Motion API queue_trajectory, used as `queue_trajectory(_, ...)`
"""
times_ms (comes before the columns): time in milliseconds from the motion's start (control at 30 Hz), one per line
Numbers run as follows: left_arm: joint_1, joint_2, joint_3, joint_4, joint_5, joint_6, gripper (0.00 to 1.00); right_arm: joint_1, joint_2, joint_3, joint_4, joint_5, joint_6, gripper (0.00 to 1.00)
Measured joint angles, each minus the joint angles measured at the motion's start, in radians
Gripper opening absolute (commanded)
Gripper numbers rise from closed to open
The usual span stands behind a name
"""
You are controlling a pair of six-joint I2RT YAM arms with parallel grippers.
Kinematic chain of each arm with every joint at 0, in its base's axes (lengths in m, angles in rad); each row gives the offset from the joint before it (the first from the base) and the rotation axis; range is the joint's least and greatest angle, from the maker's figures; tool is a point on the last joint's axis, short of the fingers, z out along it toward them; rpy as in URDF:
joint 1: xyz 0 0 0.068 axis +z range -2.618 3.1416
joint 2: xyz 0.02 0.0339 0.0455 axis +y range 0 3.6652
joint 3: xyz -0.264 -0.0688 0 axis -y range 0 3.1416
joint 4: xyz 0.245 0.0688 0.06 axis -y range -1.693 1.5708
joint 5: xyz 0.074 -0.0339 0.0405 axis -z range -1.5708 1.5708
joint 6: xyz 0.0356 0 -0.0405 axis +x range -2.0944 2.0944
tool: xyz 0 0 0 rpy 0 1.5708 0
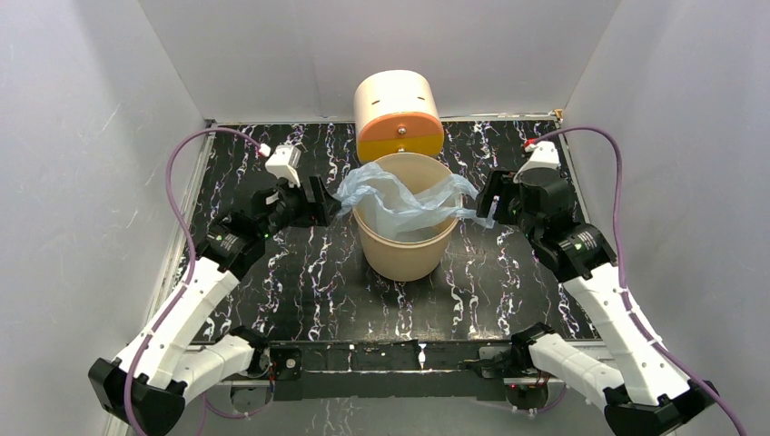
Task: Put the trash bags into the trash bin
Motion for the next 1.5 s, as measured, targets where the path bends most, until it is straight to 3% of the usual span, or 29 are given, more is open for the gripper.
queue_trajectory(100, 0.000, -0.013, 0.050, -0.048, -0.019, 0.038, 0.84, 0.000, 0.029, 0.040, 0.000, 0.015, -0.019, 0.85)
queue_trajectory(267, 0.000, -0.059, 0.113, -0.138, -0.042, 0.108, 0.85, 0.000, 0.079, 0.089, -0.019, 0.034, -0.042, 0.86)
queue_trajectory(500, 0.001, -0.061, 0.190, -0.207, -0.052, 0.163, 0.82, -0.016, 0.168, 0.109, -0.028, -0.097, -0.056, 0.82)
queue_trajectory(567, 0.001, -0.055, 0.203, -0.217, -0.047, 0.177, 0.74, -0.023, 0.190, 0.113, -0.041, -0.129, -0.065, 0.79)
queue_trajectory(633, 0.001, -0.042, 0.217, -0.224, -0.030, 0.196, 0.54, -0.034, 0.205, 0.117, -0.050, -0.149, -0.073, 0.77)
queue_trajectory(767, 0.001, -0.018, 0.222, -0.227, -0.009, 0.223, 0.25, -0.053, 0.216, 0.134, -0.062, -0.163, -0.089, 0.69)
queue_trajectory(867, 0.001, -0.008, 0.207, -0.213, -0.008, 0.229, 0.02, -0.064, 0.216, 0.154, -0.061, -0.169, -0.102, 0.52)
queue_trajectory(900, 0.001, -0.006, 0.193, -0.203, -0.008, 0.230, 0.00, -0.068, 0.216, 0.158, -0.060, -0.175, -0.106, 0.47)
queue_trajectory(1100, 0.006, 0.090, 0.095, -0.118, -0.023, 0.179, 0.00, -0.080, 0.242, 0.161, -0.047, -0.216, -0.116, 0.22)
queue_trajectory(1200, 0.008, 0.138, -0.008, -0.039, 0.000, 0.134, 0.00, -0.083, 0.257, 0.161, -0.046, -0.231, -0.116, 0.21)
queue_trajectory(1333, 0.013, 0.129, -0.119, 0.009, 0.022, 0.088, 0.01, -0.085, 0.260, 0.160, -0.048, -0.233, -0.119, 0.28)
queue_trajectory(1367, 0.013, 0.120, -0.123, 0.006, 0.023, 0.082, 0.11, -0.085, 0.258, 0.160, -0.048, -0.234, -0.119, 0.30)
queue_trajectory(1400, 0.014, 0.109, -0.123, 0.011, 0.021, 0.079, 0.29, -0.085, 0.256, 0.160, -0.049, -0.233, -0.119, 0.32)
queue_trajectory(1500, 0.017, 0.057, -0.100, 0.003, 0.003, 0.083, 0.58, -0.085, 0.244, 0.159, -0.052, -0.235, -0.118, 0.35)
